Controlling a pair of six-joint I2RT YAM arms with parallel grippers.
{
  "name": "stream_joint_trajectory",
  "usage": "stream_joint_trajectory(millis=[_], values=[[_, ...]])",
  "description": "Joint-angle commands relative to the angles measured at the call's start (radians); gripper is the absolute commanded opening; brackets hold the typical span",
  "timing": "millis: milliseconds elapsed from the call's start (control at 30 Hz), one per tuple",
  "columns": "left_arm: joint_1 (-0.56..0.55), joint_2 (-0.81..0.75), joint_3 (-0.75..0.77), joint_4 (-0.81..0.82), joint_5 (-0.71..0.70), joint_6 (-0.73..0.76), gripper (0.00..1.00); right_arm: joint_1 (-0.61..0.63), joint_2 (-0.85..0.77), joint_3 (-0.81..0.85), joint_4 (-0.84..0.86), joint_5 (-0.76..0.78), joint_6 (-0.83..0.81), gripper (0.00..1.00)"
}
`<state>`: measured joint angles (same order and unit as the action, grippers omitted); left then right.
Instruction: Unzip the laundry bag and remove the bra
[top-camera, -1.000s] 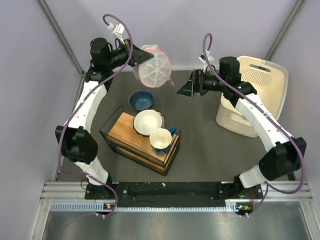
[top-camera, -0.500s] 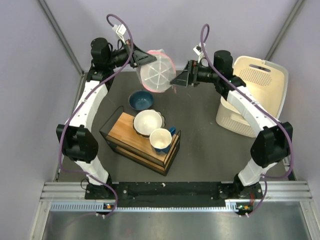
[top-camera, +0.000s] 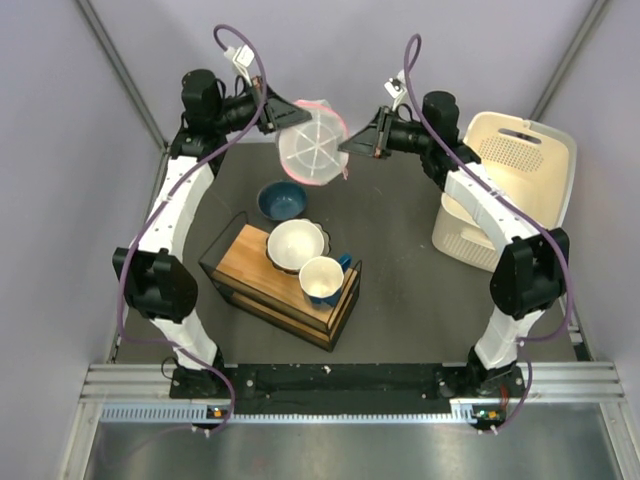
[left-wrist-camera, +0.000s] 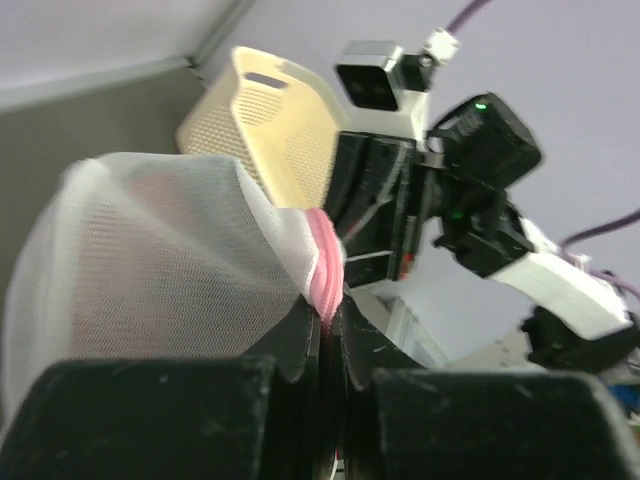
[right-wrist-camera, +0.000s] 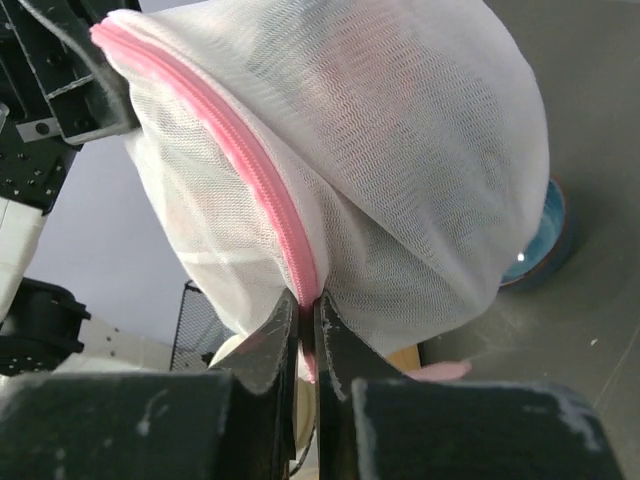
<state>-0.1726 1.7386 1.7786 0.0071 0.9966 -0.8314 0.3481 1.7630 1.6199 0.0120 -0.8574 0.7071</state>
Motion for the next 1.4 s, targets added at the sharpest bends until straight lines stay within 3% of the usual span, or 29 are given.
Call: stream_joint_trajectory(millis=[0, 33, 67, 167, 233, 300, 467, 667, 767, 800, 900, 1367], values=[[-0.001, 0.03, 0.133, -0.236, -0.18, 0.193, 0.11, -0.006, -0.028, 0.02, 0.056, 0.053, 0.095, 0.0], [-0.001, 0.048, 0.169, -0.268, -0.202, 0.231, 0.18, -0.006, -0.033, 0.015, 0.049, 0.058, 0.107, 0.0], [-0.001, 0.056, 0.185, -0.291, -0.261, 0.244, 0.42, -0.008, -0.048, 0.009, 0.043, 0.069, 0.156, 0.0], [-0.001, 0.052, 0.212, -0.363, -0.34, 0.284, 0.73, -0.008, -0.08, -0.047, 0.045, 0.145, 0.273, 0.0], [-0.001, 0.015, 0.196, -0.384, -0.418, 0.319, 0.83, -0.008, -0.112, -0.113, 0.101, 0.211, 0.334, 0.0], [-0.001, -0.01, 0.167, -0.404, -0.531, 0.372, 0.99, -0.009, -0.129, -0.152, 0.131, 0.301, 0.377, 0.0], [0.005, -0.042, 0.139, -0.499, -0.638, 0.37, 0.99, -0.02, -0.112, -0.152, 0.092, 0.42, 0.442, 0.0], [-0.001, -0.097, -0.013, -0.46, -0.515, 0.175, 0.99, -0.02, -0.105, -0.167, 0.147, 0.512, 0.529, 0.0], [-0.008, -0.139, -0.145, -0.324, -0.391, 0.019, 0.99, -0.02, -0.091, -0.144, 0.16, 0.546, 0.558, 0.0], [-0.011, -0.146, -0.222, -0.173, -0.348, -0.077, 0.99, -0.02, -0.088, -0.143, 0.195, 0.551, 0.574, 0.0], [-0.019, -0.151, -0.332, 0.049, -0.238, -0.272, 0.99, -0.02, -0.073, -0.138, 0.247, 0.558, 0.618, 0.0], [-0.061, -0.091, -0.274, 0.028, -0.325, -0.423, 0.99, -0.02, -0.086, -0.135, 0.321, 0.56, 0.68, 0.0]])
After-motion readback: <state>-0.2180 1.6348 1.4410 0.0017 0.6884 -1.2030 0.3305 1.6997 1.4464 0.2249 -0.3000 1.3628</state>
